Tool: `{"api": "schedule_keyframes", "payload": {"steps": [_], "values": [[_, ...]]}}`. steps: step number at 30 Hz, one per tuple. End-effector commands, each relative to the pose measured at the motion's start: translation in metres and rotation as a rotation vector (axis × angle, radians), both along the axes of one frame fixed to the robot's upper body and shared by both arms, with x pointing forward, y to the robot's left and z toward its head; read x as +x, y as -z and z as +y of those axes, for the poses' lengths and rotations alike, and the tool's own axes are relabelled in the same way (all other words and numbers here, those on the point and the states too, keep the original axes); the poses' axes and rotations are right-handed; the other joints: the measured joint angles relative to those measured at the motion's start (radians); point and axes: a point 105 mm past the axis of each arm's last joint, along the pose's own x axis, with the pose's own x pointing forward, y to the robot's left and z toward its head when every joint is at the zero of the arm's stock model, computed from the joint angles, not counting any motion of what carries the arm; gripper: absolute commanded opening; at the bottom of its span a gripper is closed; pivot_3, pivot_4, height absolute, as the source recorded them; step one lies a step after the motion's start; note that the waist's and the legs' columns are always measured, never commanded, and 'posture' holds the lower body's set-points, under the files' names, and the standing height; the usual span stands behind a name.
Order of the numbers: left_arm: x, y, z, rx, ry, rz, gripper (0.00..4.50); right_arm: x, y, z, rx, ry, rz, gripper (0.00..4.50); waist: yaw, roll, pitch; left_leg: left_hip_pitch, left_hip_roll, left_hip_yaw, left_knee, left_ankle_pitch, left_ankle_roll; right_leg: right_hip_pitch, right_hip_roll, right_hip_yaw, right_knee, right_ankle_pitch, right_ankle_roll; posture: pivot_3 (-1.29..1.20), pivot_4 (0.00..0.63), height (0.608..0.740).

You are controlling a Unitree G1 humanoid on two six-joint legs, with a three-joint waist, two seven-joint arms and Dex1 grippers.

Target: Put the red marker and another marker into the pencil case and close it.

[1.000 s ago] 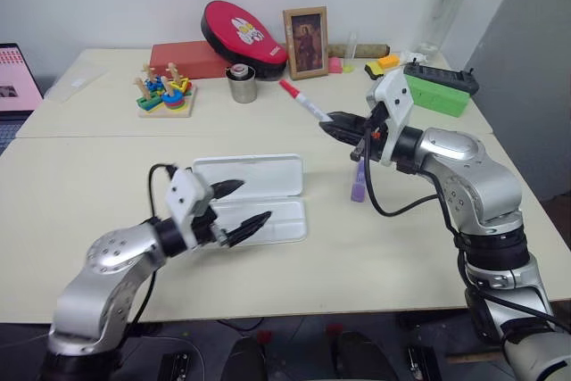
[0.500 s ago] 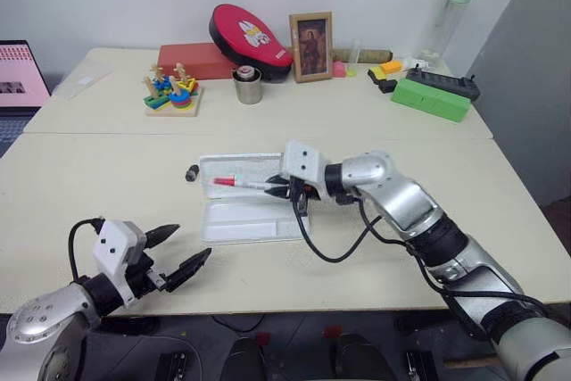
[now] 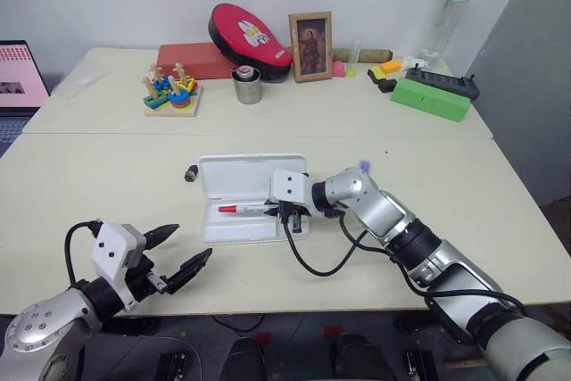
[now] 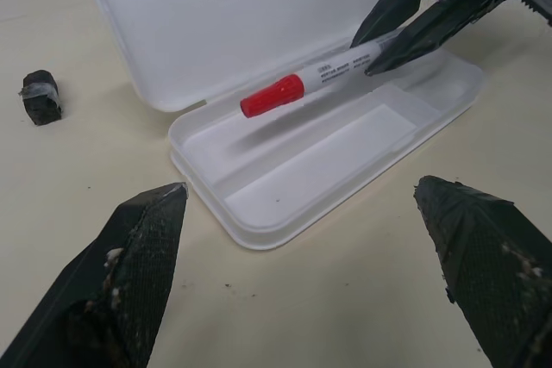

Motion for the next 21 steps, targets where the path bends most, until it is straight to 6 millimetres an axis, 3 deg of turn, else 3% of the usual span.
{"api": "schedule_keyframes", "payload": {"steps": [1, 5, 8, 13, 18, 21], "values": [[0.002, -0.011, -0.010, -0.008, 0.030, -0.045, 4.50, 0.004, -0.018, 0.002, 0.042, -0.009, -0.047, 1.55, 0.000, 0.000, 0.000, 0.000, 0.000, 0.000, 0.000, 0.000, 0.000, 0.000, 0.000, 0.000, 0.000, 0.000, 0.000, 0.00, 0.150, 0.740], [0.006, -0.013, -0.015, -0.014, 0.047, -0.053, 4.50, 0.005, -0.029, -0.001, 0.076, -0.005, -0.045, 2.53, 0.000, 0.000, 0.000, 0.000, 0.000, 0.000, 0.000, 0.000, 0.000, 0.000, 0.000, 0.000, 0.000, 0.000, 0.000, 0.00, 0.150, 0.740], [0.009, -0.016, -0.021, -0.011, 0.069, -0.062, 4.50, 0.000, -0.052, -0.007, 0.167, -0.004, -0.003, 3.14, 0.000, 0.000, 0.000, 0.000, 0.000, 0.000, 0.000, 0.000, 0.000, 0.001, 0.000, 0.000, 0.000, 0.000, 0.000, 0.00, 0.150, 0.740], [0.019, -0.024, -0.046, -0.037, 0.154, -0.087, 4.50, -0.014, -0.089, -0.038, 0.346, 0.041, 0.089, 4.32, 0.015, 0.000, 0.000, -0.001, 0.000, -0.001, 0.000, 0.000, 0.000, 0.003, 0.000, 0.000, 0.000, 0.000, 0.000, 0.00, 0.150, 0.740], [0.032, -0.030, -0.079, -0.058, 0.264, -0.120, 4.50, 0.001, -0.101, -0.090, 0.478, 0.354, 0.157, 4.46, 0.021, -0.001, 0.000, -0.001, -0.001, -0.001, 0.001, 0.000, 0.000, 0.003, 0.000, 0.000, 0.000, 0.000, 0.000, 0.00, 0.150, 0.740], [0.040, -0.030, -0.100, -0.080, 0.338, -0.122, 4.50, 0.019, -0.095, -0.125, 0.511, 0.631, 0.170, 4.46, 0.018, -0.002, -0.001, -0.001, -0.001, -0.001, 0.001, 0.000, 0.000, 0.004, 0.000, 0.000, 0.000, 0.000, 0.001, 0.00, 0.150, 0.740]]}}
